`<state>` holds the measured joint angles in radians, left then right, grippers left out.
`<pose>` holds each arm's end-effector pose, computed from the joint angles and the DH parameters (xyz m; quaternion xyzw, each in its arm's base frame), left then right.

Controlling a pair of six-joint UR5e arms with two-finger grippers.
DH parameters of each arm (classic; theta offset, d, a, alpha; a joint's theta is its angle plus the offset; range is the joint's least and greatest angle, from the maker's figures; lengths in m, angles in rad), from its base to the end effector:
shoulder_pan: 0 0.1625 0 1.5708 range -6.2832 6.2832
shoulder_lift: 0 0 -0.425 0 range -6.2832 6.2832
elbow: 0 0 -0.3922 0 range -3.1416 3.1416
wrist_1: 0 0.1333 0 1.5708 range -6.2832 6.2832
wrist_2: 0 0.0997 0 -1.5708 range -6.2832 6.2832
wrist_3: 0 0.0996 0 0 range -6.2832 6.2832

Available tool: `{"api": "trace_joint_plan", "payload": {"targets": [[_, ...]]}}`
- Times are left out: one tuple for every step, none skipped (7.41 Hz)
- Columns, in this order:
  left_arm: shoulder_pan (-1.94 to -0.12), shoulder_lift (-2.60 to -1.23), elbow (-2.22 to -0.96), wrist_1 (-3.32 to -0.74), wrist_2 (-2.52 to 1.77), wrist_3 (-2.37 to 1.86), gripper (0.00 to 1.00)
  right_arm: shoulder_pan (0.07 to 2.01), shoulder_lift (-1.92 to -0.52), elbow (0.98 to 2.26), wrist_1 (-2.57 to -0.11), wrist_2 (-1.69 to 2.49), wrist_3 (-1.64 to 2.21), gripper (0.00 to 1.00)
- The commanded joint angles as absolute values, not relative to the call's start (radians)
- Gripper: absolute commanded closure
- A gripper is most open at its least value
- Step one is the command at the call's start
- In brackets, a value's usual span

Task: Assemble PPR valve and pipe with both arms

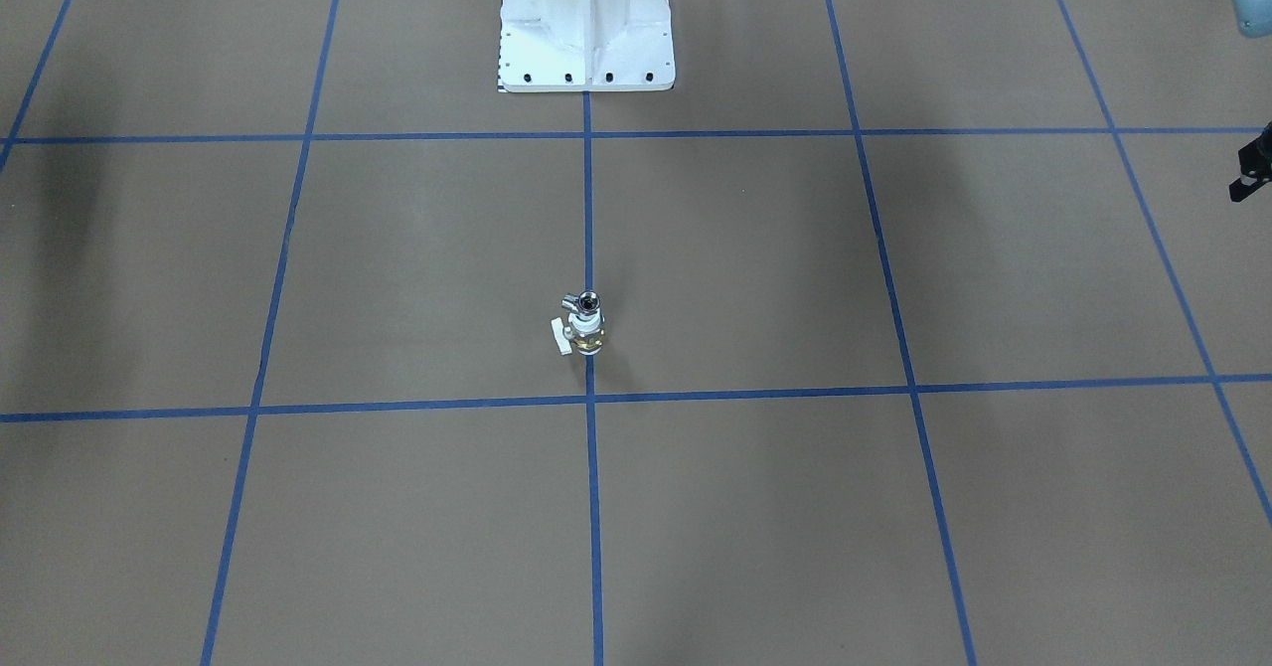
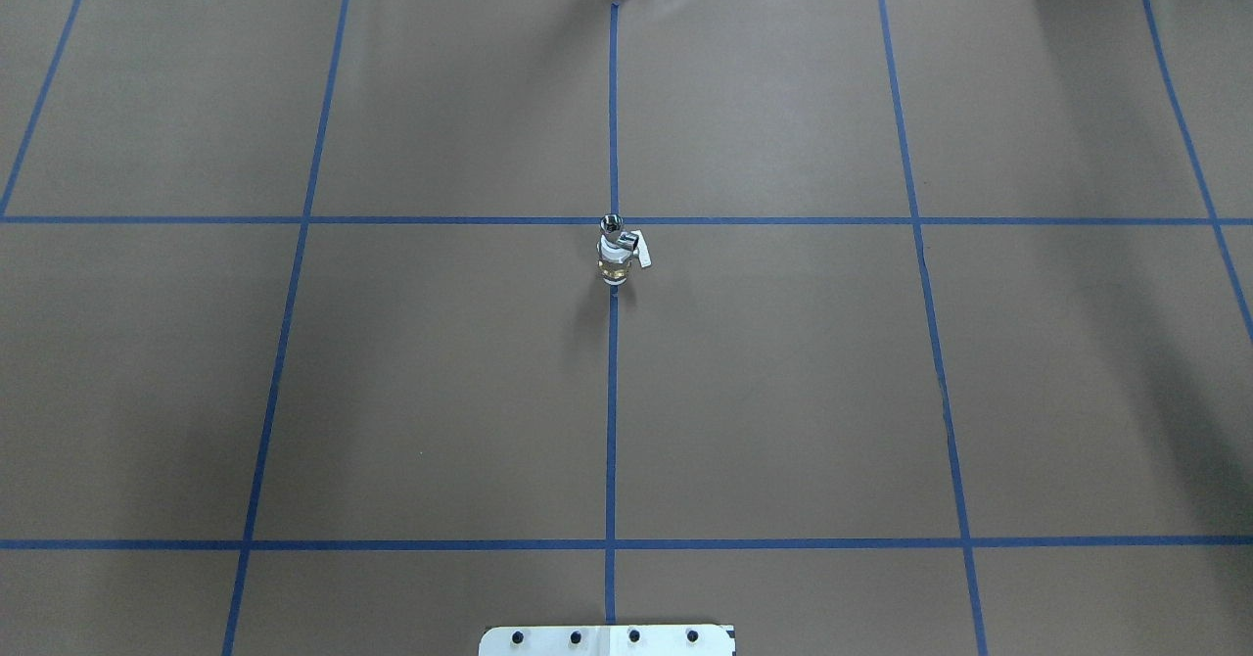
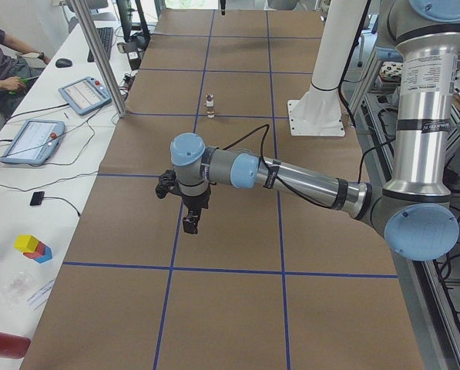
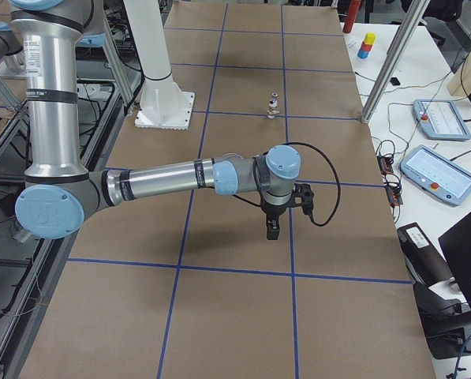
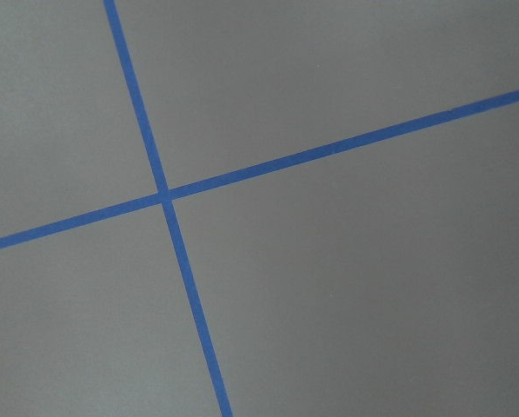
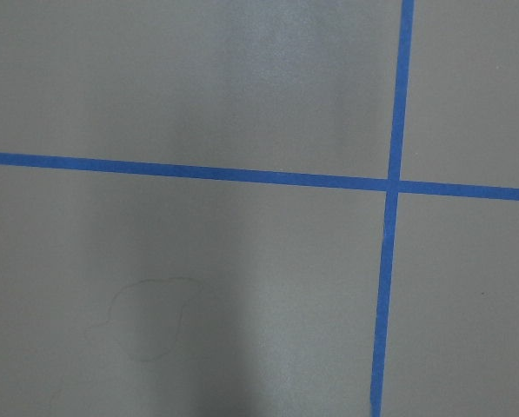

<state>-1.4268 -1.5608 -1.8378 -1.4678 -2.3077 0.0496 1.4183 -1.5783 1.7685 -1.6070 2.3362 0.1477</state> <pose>0.0039 -0.4894 0.5454 0.0547 0.3621 0.1175 0.9231 -0.0111 -0.4955 0.5690 0.0149 -0.3788 -0.0309 0.9248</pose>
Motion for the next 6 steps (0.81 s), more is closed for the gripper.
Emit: {"api": "trace_joint_plan", "payload": {"targets": [[-1.425,-1.559,-1.833,-1.474,-2.309,0.049,0.01,1.419,-1.577,1.773,-1.606,2.335,0.153,0.0],[-1.422,-1.562,-1.832,-1.476,-2.309,0.049,0.01,1.419,-1.574,1.778,-1.606,2.336,0.156,0.0],[-1.425,-1.559,-1.833,-1.477,-2.309,0.052,0.0,1.419,-1.568,1.801,-1.606,2.339,0.158,0.0],[-1.422,-1.56,-1.826,-1.477,-2.309,0.052,0.01,1.419,-1.563,1.804,-1.608,2.332,0.16,0.0],[-1.425,-1.56,-1.821,-1.476,-2.31,0.051,0.0,1.419,-1.563,1.801,-1.608,2.335,0.153,0.0],[-1.434,-1.559,-1.818,-1.476,-2.31,0.049,0.01,1.419,-1.563,1.798,-1.612,2.342,0.15,0.0]]}}
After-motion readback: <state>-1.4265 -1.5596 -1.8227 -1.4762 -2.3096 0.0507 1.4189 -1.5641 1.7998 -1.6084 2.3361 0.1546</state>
